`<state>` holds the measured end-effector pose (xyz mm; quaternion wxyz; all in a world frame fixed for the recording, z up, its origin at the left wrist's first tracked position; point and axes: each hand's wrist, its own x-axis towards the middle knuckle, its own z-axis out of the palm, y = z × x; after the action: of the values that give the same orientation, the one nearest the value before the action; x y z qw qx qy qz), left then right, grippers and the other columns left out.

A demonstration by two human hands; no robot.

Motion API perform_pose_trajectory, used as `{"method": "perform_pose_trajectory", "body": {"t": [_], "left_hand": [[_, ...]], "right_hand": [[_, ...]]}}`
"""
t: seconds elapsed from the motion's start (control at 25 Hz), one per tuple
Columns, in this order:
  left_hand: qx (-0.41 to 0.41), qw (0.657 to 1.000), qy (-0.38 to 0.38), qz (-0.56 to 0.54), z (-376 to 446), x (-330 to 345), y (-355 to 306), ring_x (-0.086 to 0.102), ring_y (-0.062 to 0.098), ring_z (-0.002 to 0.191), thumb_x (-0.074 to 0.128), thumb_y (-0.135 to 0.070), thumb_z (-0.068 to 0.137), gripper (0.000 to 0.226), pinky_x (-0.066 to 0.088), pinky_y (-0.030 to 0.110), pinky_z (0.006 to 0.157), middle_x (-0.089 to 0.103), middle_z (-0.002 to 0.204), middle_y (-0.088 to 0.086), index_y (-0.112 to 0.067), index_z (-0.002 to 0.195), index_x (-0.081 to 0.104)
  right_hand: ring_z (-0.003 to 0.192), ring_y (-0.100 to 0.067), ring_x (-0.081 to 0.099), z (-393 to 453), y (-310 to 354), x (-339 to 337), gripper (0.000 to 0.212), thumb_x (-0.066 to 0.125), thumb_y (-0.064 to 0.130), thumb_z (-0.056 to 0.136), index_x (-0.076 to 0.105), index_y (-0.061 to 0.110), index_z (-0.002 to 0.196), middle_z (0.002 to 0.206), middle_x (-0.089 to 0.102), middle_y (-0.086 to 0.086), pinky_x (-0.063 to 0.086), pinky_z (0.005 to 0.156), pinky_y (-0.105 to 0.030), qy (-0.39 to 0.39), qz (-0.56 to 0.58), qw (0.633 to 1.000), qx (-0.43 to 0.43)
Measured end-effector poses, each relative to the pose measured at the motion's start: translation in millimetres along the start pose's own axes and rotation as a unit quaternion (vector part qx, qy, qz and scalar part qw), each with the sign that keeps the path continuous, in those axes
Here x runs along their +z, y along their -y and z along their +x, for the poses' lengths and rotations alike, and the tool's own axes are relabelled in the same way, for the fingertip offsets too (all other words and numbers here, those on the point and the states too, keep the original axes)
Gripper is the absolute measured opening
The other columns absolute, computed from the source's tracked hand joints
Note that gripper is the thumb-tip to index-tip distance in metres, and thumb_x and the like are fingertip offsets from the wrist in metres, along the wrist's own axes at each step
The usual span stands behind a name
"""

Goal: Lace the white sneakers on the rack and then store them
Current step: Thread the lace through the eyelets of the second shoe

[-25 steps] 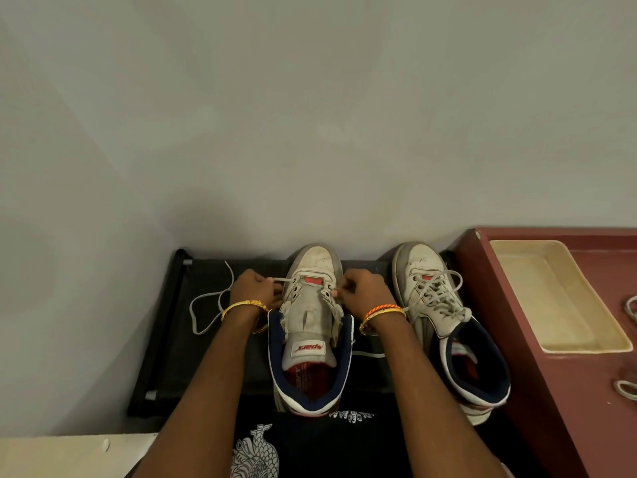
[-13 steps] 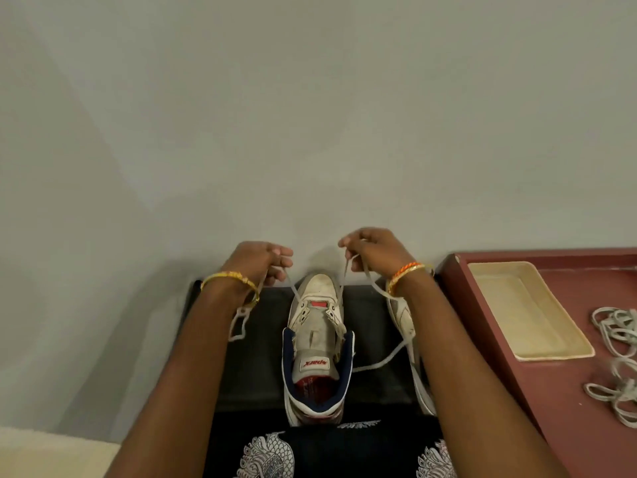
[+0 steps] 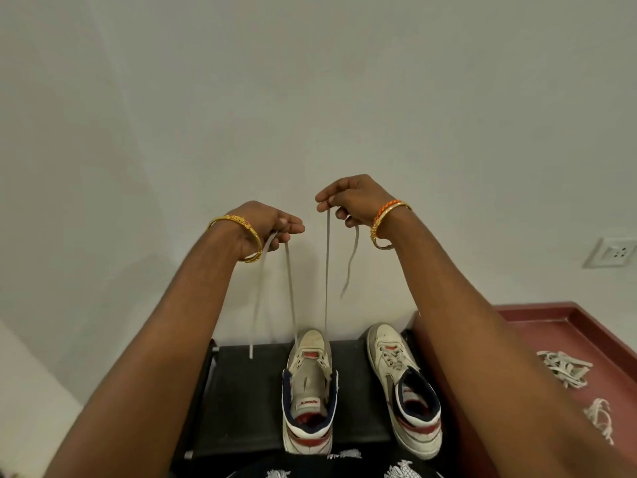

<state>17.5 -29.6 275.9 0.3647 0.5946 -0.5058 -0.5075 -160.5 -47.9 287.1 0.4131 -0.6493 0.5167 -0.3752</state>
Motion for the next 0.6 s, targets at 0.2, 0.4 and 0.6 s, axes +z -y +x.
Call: {"method": "perform_pose_trajectory", "body": {"t": [0.2, 0.4, 0.6], "left_hand": [[0.006, 1.0, 0.018, -0.021, -11, -5, -15, 0.053, 0.004, 0.046, 0.034, 0.004, 0.095, 0.031, 0.043, 0.013, 0.044, 0.07, 0.096, 0.006, -0.001, 0.106, 0.063], [0.047, 0.999, 0.019, -0.015, -22, -9, -61, 0.061, 0.01, 0.063, 0.035, 0.004, 0.096, 0.03, 0.049, 0.015, 0.053, 0.07, 0.095, 0.008, 0.0, 0.105, 0.063], [0.088, 0.996, 0.001, -0.004, -32, -14, -100, 0.063, 0.014, 0.069, 0.034, 0.004, 0.096, 0.03, 0.05, 0.019, 0.061, 0.071, 0.093, 0.01, -0.001, 0.105, 0.062]], "right_hand": [[0.055, -0.009, 0.044, -5, 5, -2, 0.02, 0.051, 0.002, 0.09, 0.067, 0.01, 0.1, 0.093, 0.072, -0.003, 0.038, 0.048, -0.018, 0.005, -0.015, 1.0, 0.004], [0.055, -0.009, 0.044, -1, 46, -12, 0.021, 0.047, 0.004, 0.092, 0.066, 0.01, 0.099, 0.086, 0.072, -0.001, 0.035, 0.047, -0.017, -0.009, -0.032, 0.998, -0.049], [0.056, -0.011, 0.044, 0, 72, -27, 0.022, 0.045, 0.003, 0.091, 0.063, 0.013, 0.099, 0.089, 0.071, -0.008, 0.034, 0.044, -0.017, -0.021, -0.015, 0.997, -0.069]]}}
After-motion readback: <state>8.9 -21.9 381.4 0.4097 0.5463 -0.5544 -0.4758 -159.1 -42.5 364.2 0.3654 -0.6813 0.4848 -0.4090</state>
